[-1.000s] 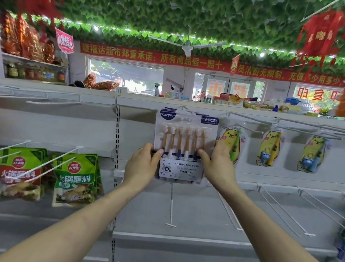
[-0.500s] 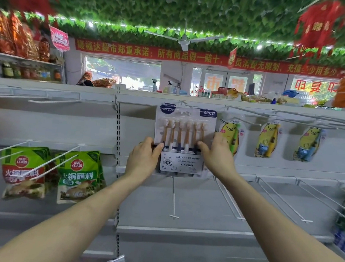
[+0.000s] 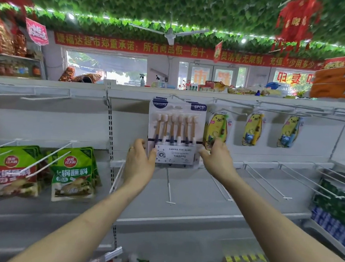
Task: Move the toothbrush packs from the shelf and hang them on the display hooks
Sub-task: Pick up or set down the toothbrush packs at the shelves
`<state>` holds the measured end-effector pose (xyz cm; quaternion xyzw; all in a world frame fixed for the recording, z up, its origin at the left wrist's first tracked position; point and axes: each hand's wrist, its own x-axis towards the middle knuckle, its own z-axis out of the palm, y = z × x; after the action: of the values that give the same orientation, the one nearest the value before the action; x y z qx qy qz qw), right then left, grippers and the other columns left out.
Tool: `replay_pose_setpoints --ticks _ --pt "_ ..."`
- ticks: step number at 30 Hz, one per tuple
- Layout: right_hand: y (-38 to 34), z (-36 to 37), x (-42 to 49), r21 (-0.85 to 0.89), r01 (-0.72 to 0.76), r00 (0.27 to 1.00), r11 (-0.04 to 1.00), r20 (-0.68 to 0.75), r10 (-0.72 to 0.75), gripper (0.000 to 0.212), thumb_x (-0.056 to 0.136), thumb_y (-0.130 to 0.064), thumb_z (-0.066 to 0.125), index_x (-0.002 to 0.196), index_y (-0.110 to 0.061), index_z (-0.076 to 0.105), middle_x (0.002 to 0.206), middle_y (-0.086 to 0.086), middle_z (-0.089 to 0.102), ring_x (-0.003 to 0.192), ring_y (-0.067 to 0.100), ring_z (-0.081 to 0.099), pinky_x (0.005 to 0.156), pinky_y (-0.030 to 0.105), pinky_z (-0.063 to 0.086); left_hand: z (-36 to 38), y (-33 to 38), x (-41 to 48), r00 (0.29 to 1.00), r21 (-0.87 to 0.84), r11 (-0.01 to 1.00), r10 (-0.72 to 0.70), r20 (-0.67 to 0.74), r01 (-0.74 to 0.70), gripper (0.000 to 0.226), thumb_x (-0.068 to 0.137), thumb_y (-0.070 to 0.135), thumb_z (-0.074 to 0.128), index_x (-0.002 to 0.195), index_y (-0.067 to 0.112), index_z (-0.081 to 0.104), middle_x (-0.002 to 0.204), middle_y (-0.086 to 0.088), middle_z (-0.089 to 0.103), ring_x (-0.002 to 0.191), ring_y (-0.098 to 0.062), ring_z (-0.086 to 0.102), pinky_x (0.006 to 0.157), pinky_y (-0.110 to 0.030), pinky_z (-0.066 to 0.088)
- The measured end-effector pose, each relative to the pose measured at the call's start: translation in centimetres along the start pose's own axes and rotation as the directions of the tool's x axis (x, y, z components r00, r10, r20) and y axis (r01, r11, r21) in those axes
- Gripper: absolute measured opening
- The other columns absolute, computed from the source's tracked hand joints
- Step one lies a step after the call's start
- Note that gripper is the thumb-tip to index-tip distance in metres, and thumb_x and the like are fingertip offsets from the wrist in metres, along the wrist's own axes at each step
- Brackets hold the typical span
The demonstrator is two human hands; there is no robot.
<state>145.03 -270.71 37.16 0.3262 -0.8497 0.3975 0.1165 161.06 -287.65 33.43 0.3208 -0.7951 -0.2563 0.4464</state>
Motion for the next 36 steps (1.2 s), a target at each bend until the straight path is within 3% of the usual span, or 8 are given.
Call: replay_pose_setpoints --ticks 3,7,11,16,19,24,31,36 --pt "2.7 -0.5 -3.4 -0.08 0.006 1.0 0.997 -0.013 -0.007 0.043 0.103 -0.031 0.063 0.135 -0.008 0.045 0.134 0.016 0.05 0.115 0.037 0.055 0.083 0.038 0.04 1.7 0.7 -4.4 0.998 -0.051 0.996 0.069 -0.011 -0.069 0.031 0.103 0.036 0.056 0.129 0.023 0.047 0.123 0.001 0.057 0.11 -0.023 0.059 0.091 -0.048 0.055" --pt "7.2 -2.3 -9.0 -0.243 0.024 0.999 0.97 -0.032 -0.033 0.041 0.101 -0.029 0.06 0.136 -0.012 0.045 0.137 0.014 0.048 0.119 0.039 0.053 0.079 0.042 0.043 6.5 3.4 -11.5 0.943 -0.057 0.962 0.273 0.191 -0.267 0.03 0.101 0.03 0.058 0.129 0.023 0.051 0.124 0.002 0.057 0.111 -0.02 0.058 0.091 -0.044 0.053" --pt "13.5 -6.9 -15.6 -0.419 -0.015 0.996 0.908 -0.084 -0.022 0.037 0.095 -0.027 0.063 0.128 -0.012 0.055 0.12 0.012 0.056 0.107 0.037 0.057 0.074 0.046 0.05 12.6 8.5 -19.5 0.794 -0.056 0.873 0.465 0.392 -0.484 0.037 0.099 0.03 0.061 0.134 0.02 0.055 0.131 -0.001 0.057 0.117 -0.026 0.056 0.087 -0.042 0.049" --pt "24.6 -15.7 -22.9 -0.57 -0.238 0.97 0.787 -0.175 0.166 0.036 0.089 -0.032 0.065 0.117 -0.013 0.054 0.11 0.012 0.055 0.098 0.037 0.057 0.073 0.048 0.054 21.5 17.9 -28.0 0.533 -0.065 0.701 0.597 0.6 -0.711 0.055 0.097 0.043 0.057 0.144 0.018 0.046 0.141 -0.008 0.053 0.127 -0.033 0.052 0.095 -0.049 0.051" --pt "31.2 -21.9 -26.5 -0.649 -0.344 0.939 0.679 -0.227 0.258 0.04 0.087 -0.033 0.069 0.118 -0.012 0.056 0.113 0.012 0.055 0.102 0.037 0.057 0.078 0.048 0.052 26.9 24.8 -32.7 0.413 -0.115 0.594 0.672 0.615 -0.796 0.055 0.088 0.045 0.065 0.134 0.016 0.055 0.131 -0.011 0.059 0.115 -0.037 0.059 0.082 -0.049 0.054" --pt "41.0 -31.7 -31.9 -0.689 -0.519 0.85 0.506 -0.353 0.39 0.037 0.08 -0.031 0.071 0.11 -0.014 0.059 0.109 0.01 0.057 0.1 0.036 0.059 0.074 0.046 0.048 34.3 35.6 -40.8 0.265 -0.262 0.495 0.758 0.596 -0.828 0.053 0.085 0.05 0.057 0.129 0.019 0.058 0.129 -0.008 0.06 0.111 -0.035 0.059 0.077 -0.047 0.054" --pt "52.2 -40.4 -37.2 -0.584 -0.727 0.672 0.362 -0.498 0.548 0.047 0.086 -0.036 0.074 0.124 -0.013 0.06 0.117 0.01 0.057 0.107 0.035 0.057 0.081 0.046 0.049 44.0 46.4 -50.4 0.049 -0.427 0.375 0.795 0.605 -0.823 0.056 0.085 0.052 0.049 0.13 0.02 0.056 0.13 -0.007 0.057 0.109 -0.035 0.058 0.08 -0.047 0.051" --pt "61.0 -46.1 -40.3 -0.499 -0.84 0.512 0.212 -0.6 0.615 0.045 0.085 -0.035 0.076 0.121 -0.014 0.06 0.115 0.009 0.057 0.103 0.035 0.058 0.077 0.045 0.048 53.2 54.0 -57.6 -0.124 -0.574 0.268 0.825 0.551 -0.774 0.058 0.083 0.049 0.069 0.132 0.021 0.057 0.132 -0.006 0.058 0.114 -0.033 0.059 0.08 -0.046 0.053"
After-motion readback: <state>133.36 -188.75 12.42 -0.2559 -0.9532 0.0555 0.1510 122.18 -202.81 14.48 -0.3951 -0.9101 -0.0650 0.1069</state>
